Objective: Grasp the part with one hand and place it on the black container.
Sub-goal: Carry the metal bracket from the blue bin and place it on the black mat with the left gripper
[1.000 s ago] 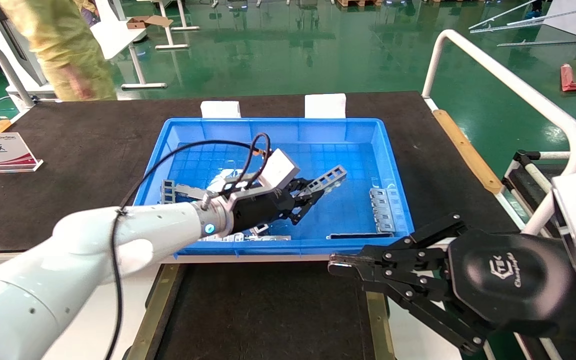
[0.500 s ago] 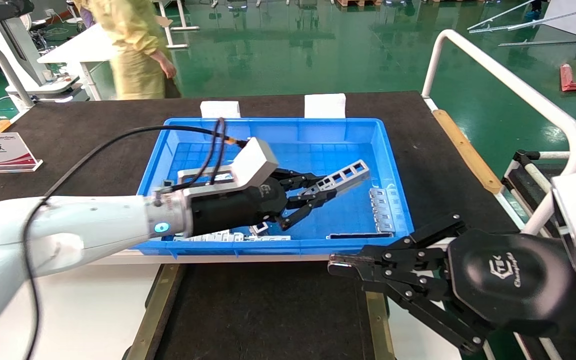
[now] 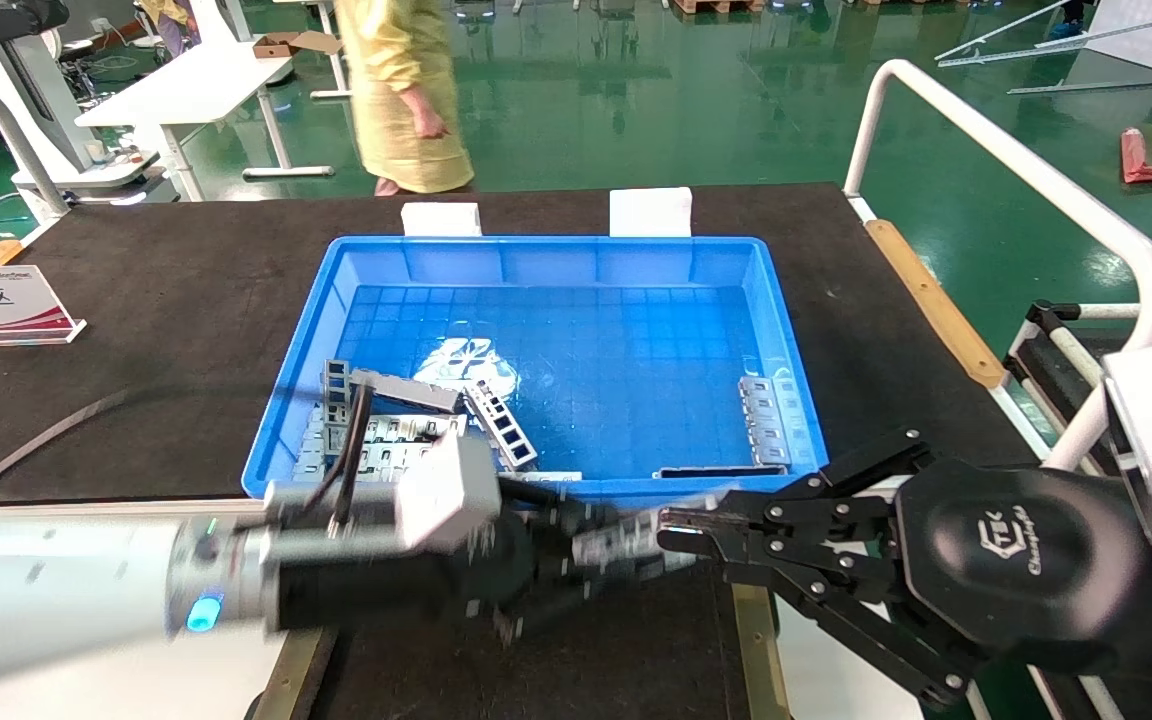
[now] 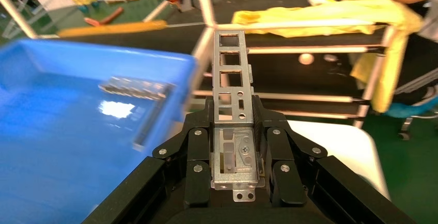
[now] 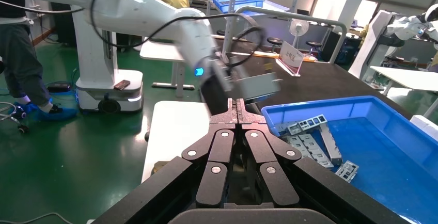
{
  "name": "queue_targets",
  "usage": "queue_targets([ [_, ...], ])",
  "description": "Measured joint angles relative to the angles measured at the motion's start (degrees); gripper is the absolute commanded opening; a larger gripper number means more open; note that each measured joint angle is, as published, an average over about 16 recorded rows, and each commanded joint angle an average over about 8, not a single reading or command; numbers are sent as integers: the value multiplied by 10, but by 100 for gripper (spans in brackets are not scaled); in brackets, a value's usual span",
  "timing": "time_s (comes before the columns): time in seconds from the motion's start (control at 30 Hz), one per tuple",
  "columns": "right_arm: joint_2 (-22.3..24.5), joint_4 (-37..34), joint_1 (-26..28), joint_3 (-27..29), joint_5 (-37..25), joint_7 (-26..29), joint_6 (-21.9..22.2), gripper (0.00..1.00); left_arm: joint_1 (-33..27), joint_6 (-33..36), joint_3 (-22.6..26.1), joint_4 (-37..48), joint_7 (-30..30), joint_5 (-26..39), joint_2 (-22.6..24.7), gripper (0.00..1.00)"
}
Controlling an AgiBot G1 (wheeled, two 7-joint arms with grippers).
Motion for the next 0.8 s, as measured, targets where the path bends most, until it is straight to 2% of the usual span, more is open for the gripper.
queue_targets([
  [0.17,0,0,0,0,0,0,0,0,64,-56,14,-75,-25,-2,-39,0],
  [0.33,0,0,0,0,0,0,0,0,125,-119,25,-110,-36,-5,-54,0],
  [0.53,0,0,0,-1,0,0,0,0,180,-190,27,-115,-40,-17,-47,0],
  [0.8,0,0,0,-1,1,0,0,0,219,-274,24,-109,-53,-32,-24,0],
])
